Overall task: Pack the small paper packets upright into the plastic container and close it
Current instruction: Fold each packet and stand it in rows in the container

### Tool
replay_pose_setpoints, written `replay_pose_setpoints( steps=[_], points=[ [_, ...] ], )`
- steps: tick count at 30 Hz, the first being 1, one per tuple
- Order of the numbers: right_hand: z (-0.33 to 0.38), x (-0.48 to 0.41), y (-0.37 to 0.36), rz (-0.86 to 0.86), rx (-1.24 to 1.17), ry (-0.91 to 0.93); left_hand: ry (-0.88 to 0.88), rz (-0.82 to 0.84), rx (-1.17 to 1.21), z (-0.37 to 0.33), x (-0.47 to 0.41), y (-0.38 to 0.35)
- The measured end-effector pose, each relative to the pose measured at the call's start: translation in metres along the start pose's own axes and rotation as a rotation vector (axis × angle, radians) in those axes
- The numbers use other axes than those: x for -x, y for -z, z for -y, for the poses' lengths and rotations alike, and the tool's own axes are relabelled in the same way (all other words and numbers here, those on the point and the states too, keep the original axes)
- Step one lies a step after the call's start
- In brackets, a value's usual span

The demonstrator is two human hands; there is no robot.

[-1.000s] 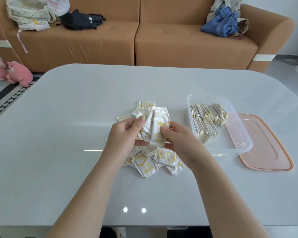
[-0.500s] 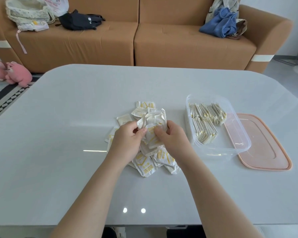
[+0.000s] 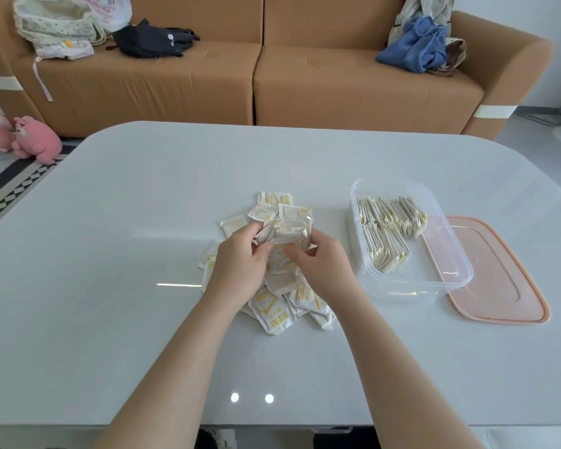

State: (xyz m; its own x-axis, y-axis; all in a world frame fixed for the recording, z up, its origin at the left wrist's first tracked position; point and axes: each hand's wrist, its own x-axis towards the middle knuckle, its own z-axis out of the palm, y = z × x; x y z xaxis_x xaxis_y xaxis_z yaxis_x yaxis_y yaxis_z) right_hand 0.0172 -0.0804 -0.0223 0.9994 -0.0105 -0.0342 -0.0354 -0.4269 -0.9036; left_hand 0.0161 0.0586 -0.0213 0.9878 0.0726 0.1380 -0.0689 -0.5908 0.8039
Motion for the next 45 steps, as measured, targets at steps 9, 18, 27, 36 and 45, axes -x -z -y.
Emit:
replay_pose_setpoints(
  steps=[9,18,27,36,45],
  points=[
    [-0.003,-0.001,-0.001,0.021,0.190,0.071,-0.136,0.082,-0.043,-0.003,0.004,-0.001],
    [-0.008,-0.002,-0.001,0.044,0.184,0.064,0.040,0.041,0.195,-0.005,0.004,0.000],
    [-0.014,-0.005,-0.008,0.026,0.271,0.057,0.345,0.107,0.821,-0.023,0.006,0.002],
    [-0.010,-0.003,-0.011,0.094,0.265,0.095,0.325,0.241,1.150,-0.017,0.005,0.003],
    [-0.013,-0.005,-0.011,0.068,0.336,0.095,0.352,0.222,1.201,-0.021,0.005,0.007]
  ],
)
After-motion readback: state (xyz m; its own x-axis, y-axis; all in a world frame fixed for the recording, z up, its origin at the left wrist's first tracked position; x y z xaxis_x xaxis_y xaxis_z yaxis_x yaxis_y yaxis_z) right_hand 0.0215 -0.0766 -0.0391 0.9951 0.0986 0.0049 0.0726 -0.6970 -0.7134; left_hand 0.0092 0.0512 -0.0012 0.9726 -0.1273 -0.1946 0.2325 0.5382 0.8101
